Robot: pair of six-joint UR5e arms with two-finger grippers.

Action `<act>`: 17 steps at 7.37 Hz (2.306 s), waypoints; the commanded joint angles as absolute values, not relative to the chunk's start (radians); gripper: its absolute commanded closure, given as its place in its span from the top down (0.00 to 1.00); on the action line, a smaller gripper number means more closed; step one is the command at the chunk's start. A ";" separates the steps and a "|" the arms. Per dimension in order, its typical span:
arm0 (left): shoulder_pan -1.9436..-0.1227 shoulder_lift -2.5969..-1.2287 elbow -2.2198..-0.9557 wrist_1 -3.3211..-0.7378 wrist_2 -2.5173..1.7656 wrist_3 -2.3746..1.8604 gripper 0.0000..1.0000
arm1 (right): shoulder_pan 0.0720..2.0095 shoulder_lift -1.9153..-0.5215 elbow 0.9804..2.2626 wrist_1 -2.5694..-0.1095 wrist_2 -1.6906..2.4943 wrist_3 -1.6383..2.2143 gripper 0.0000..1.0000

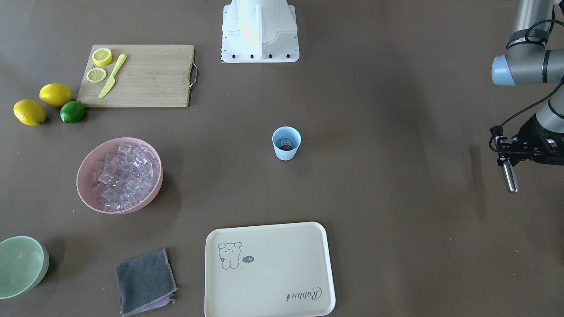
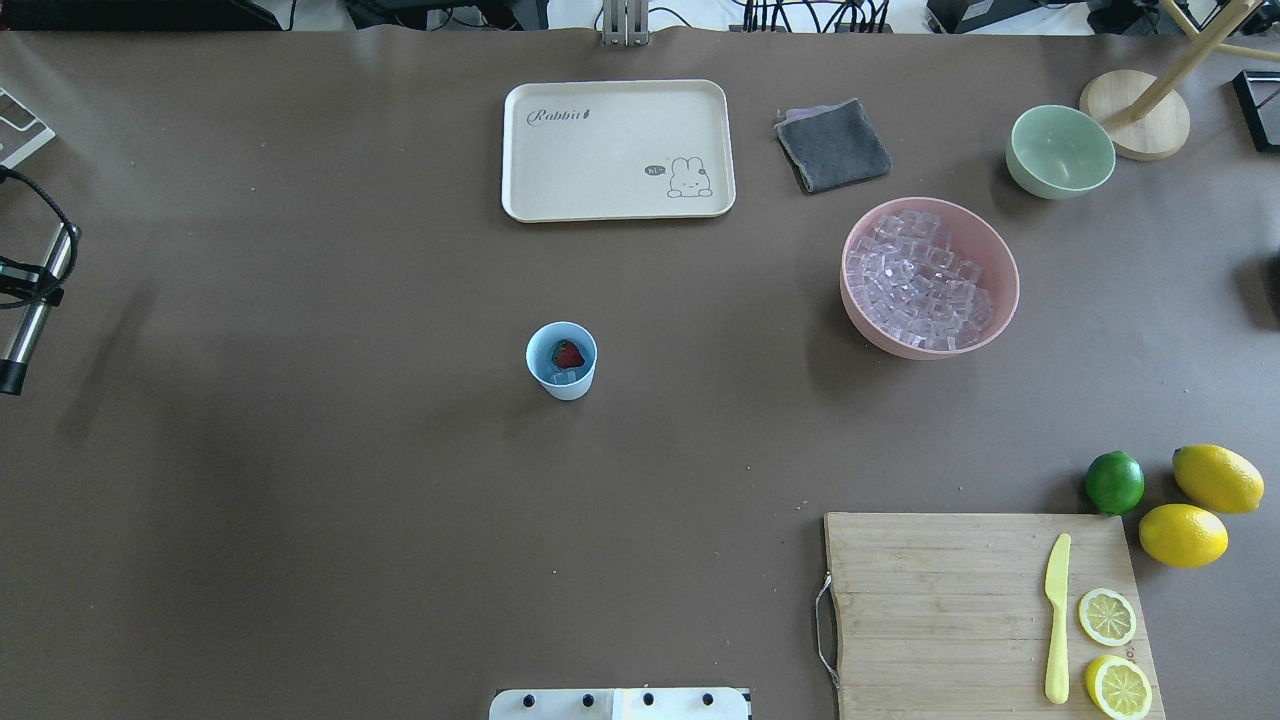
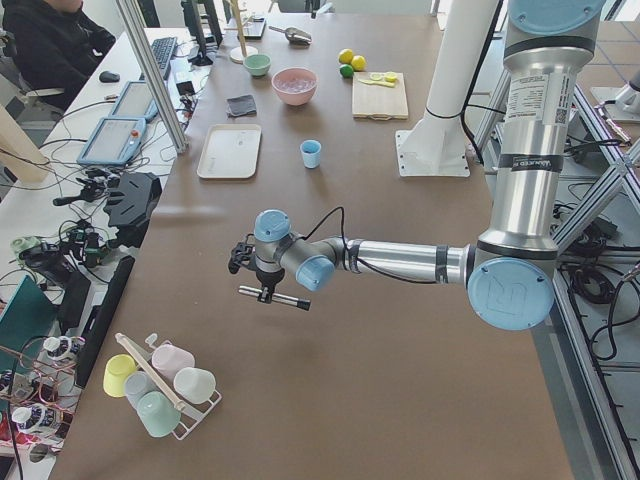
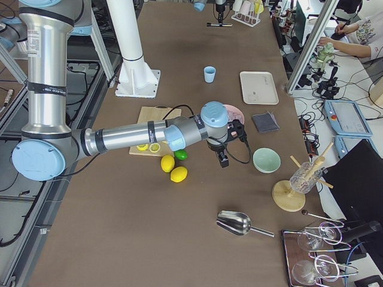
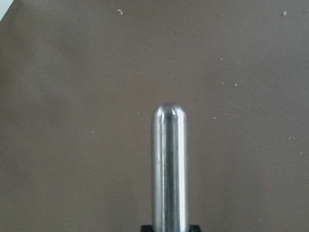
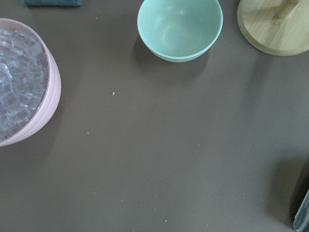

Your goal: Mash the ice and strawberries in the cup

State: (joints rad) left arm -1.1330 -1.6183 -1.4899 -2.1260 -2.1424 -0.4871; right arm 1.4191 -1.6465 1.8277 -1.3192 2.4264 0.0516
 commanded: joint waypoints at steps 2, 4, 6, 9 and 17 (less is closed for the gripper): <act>-1.131 -1.605 -1.442 -2.129 -2.141 -0.489 0.00 | 1.422 -1.631 1.830 -1.322 2.427 0.051 0.99; -1.127 -1.595 -1.419 -2.177 -2.146 -0.491 0.00 | 1.425 -1.629 1.833 -1.321 2.424 0.049 0.99; -1.117 -1.604 -1.417 -2.178 -2.144 -0.483 0.59 | 1.427 -1.637 1.838 -1.321 2.424 0.045 0.99; -1.176 -1.652 -1.445 -2.139 -2.210 -0.483 0.98 | 1.437 -1.632 1.827 -1.330 2.422 0.044 0.99; -1.543 -1.585 -1.899 -1.585 -2.391 -0.250 0.98 | 1.497 -1.635 1.804 -1.387 2.379 0.054 0.99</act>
State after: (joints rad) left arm -1.5167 -1.6413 -1.8428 -1.6367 -2.3753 -0.2807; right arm 1.4960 -1.6411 1.8156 -1.3896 2.3869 0.0480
